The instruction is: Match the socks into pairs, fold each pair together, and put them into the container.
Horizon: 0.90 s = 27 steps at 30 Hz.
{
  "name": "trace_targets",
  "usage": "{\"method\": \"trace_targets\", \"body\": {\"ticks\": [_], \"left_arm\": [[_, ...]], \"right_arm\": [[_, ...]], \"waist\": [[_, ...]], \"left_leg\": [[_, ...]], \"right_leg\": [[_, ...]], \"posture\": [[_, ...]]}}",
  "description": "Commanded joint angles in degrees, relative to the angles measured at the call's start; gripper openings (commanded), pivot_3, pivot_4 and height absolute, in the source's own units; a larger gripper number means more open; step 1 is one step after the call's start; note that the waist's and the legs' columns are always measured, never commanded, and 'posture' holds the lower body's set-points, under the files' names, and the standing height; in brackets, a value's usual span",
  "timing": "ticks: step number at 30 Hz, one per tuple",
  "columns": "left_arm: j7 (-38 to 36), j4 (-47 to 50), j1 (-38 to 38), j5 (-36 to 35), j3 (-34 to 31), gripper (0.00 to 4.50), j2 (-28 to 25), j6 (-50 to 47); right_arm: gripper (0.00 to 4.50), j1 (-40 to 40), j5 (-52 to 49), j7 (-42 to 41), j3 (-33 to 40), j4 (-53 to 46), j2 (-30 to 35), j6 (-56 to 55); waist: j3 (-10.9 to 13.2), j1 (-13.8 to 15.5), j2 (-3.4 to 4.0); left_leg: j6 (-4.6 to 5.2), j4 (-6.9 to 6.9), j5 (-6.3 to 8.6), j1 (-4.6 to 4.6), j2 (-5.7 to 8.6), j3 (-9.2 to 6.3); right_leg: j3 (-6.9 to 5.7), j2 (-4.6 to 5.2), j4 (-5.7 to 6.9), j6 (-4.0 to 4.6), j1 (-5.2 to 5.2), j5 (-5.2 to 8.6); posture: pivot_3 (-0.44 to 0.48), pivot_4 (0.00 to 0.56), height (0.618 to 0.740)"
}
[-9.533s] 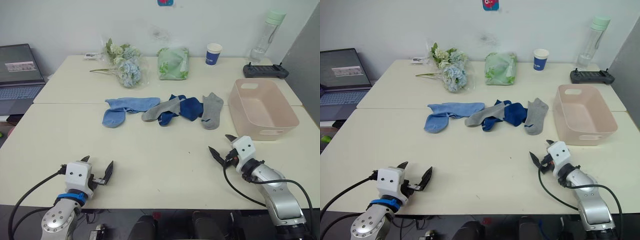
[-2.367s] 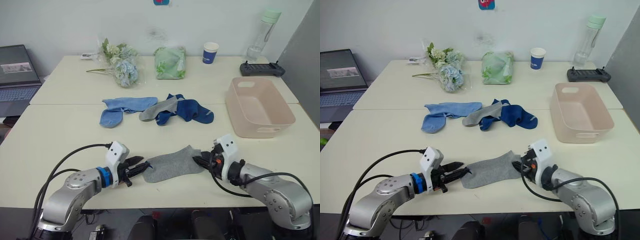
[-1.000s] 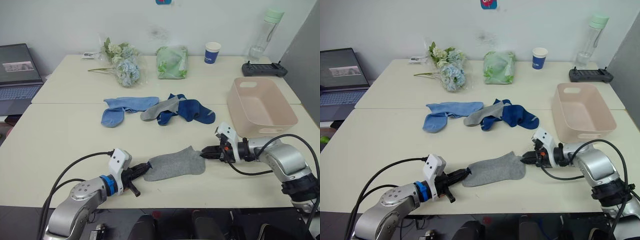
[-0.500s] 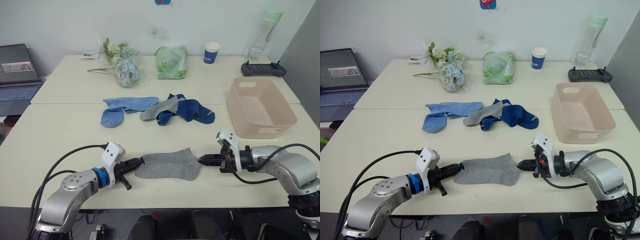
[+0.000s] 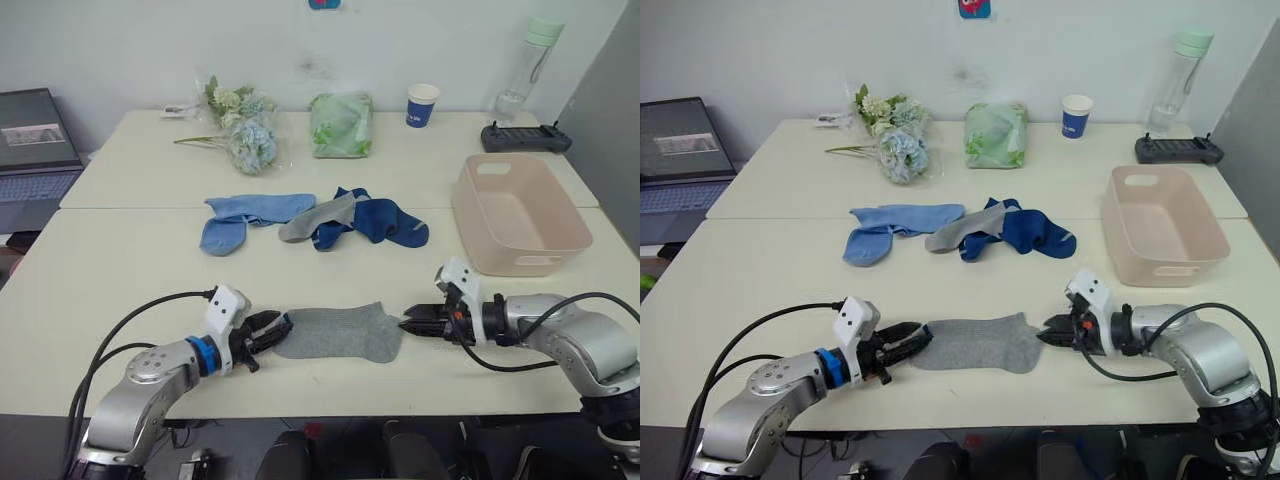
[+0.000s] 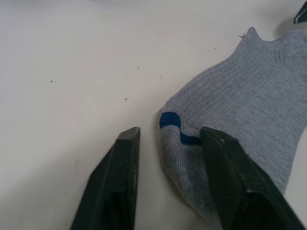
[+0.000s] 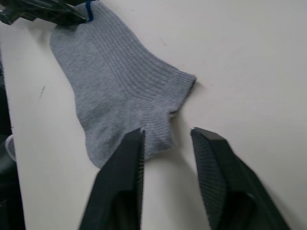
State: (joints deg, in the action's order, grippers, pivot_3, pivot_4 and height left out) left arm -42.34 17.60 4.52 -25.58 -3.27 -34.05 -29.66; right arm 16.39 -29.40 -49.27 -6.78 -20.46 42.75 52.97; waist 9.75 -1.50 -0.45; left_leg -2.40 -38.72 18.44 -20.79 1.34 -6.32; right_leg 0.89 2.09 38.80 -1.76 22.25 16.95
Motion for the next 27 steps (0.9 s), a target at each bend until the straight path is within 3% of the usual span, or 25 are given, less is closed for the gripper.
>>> {"method": "trace_targets", "body": {"ticks": [1, 5, 6, 9, 15, 17, 21, 27], "left_arm": [[-0.53, 2.03, -0.04, -2.67, -5.37, 3.02, -2.08, -1.19], [-3.56, 3.36, -2.44, -6.06, -9.75, 3.02, -4.98, -0.65], [-4.87, 3.32, -3.02, -5.08, -8.80, 3.02, -5.69, 0.95], [-8.91, 3.56, -4.76, 3.29, -0.67, 2.44, -6.93, 11.36], [-8.13, -0.95, -9.16, 12.24, 9.84, 0.49, -3.27, 18.24], [-5.88, -4.53, -9.65, 15.08, 12.21, 0.04, -1.00, 20.10], [-4.26, -8.70, -8.84, 18.58, 13.78, 0.04, 0.05, 20.89], [-3.77, -6.55, -6.21, 17.95, 11.75, 0.04, -1.07, 20.12]], "right_arm": [[2.72, 2.42, -0.45, 0.43, 3.73, 0.08, 0.00, -2.34], [2.72, 5.93, -3.01, -0.24, 4.86, -2.16, -2.51, -4.32], [2.72, 6.20, -1.50, -0.06, 3.24, -2.74, -3.37, -6.56], [2.15, 5.95, 4.83, 0.55, -4.20, -3.57, -5.95, -13.66], [0.02, 5.58, 15.52, 1.26, -13.27, 1.84, -9.62, -25.95], [0.00, 4.29, 18.63, 1.46, -14.52, 4.82, -9.37, -29.19], [0.00, 1.67, 24.37, -0.57, -15.65, 8.71, -5.46, -37.48], [0.00, -0.88, 23.20, -1.67, -11.05, 10.35, -3.44, -40.58]], "waist": [[0.01, 0.00, 0.00], [0.03, -0.03, -0.01], [0.03, -0.03, -0.01], [0.02, 0.02, -0.02], [0.01, 0.05, -0.07], [0.01, 0.02, -0.06], [0.01, 0.01, -0.07], [-0.01, -0.14, -0.04]], "left_leg": [[0.00, 0.00, 0.00, 0.00, 0.00, -0.01], [0.00, -0.01, 0.00, 0.00, -0.01, -0.02], [0.00, -0.01, 0.00, 0.00, -0.01, -0.04], [-0.01, 0.01, -0.01, 0.01, 0.01, -0.01], [-0.23, 0.00, -0.13, -0.09, 0.04, 0.05], [-0.23, 0.01, -0.13, -0.05, 0.04, 0.05], [-0.17, -0.01, -0.10, -0.04, 0.04, 0.05], [-0.01, -0.01, -0.01, 0.10, 0.01, 0.06]], "right_leg": [[-0.01, 0.00, 0.02, 0.00, 0.00, 0.00], [-0.01, -0.01, 0.08, 0.00, 0.03, 0.00], [-0.04, -0.02, 0.08, 0.00, 0.02, 0.00], [-0.02, -0.02, 0.03, 0.00, 0.00, 0.00], [0.02, 0.02, -0.24, -0.01, 0.01, -0.01], [0.03, 0.01, -0.18, -0.01, 0.02, -0.01], [0.02, 0.00, -0.11, -0.01, 0.02, -0.01], [0.05, -0.01, 0.09, -0.01, -0.03, -0.01]], "posture": [[0.000, 0.150, 0.740], [0.000, 0.150, 0.740], [0.000, 0.150, 0.740], [0.000, 0.150, 0.740], [0.000, 0.150, 0.740], [0.000, 0.150, 0.740], [0.000, 0.150, 0.740], [0.000, 0.150, 0.740]]}}
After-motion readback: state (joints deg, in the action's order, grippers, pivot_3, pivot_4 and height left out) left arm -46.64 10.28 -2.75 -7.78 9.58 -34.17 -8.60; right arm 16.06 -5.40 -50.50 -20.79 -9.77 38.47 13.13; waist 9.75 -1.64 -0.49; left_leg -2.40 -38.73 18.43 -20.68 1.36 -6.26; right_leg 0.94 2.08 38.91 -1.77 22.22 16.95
